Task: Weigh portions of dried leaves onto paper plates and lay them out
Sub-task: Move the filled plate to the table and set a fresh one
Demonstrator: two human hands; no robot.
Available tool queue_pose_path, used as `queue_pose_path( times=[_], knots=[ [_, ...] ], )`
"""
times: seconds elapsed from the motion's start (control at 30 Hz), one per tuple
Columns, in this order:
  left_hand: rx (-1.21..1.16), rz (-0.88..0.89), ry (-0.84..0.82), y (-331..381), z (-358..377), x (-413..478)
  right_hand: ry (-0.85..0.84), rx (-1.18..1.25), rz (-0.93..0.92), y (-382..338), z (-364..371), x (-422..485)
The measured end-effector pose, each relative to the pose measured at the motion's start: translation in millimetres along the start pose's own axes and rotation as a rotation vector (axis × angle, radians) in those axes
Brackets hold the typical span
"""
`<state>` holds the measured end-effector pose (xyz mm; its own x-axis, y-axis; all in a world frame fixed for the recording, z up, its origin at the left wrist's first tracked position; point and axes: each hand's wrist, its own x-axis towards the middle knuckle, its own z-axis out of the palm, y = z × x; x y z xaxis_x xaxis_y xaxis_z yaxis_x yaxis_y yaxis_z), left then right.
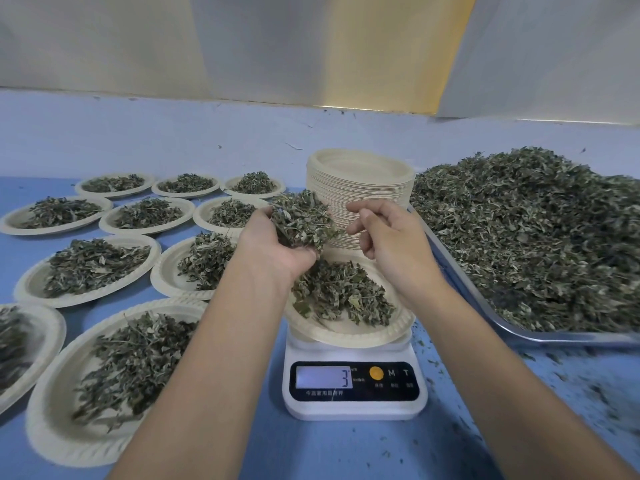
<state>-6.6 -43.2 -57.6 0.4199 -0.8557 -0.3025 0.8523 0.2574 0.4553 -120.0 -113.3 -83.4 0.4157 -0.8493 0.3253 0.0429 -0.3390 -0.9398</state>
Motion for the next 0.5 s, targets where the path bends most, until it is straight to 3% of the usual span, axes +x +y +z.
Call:
queue_pose_path(
  times=[0.5],
  knots=[
    [0.031, -0.014, 0.01, -1.6, -0.4, 1.2, -0.026, 0.026, 0.007, -0.4, -0.1, -1.6]
  ],
)
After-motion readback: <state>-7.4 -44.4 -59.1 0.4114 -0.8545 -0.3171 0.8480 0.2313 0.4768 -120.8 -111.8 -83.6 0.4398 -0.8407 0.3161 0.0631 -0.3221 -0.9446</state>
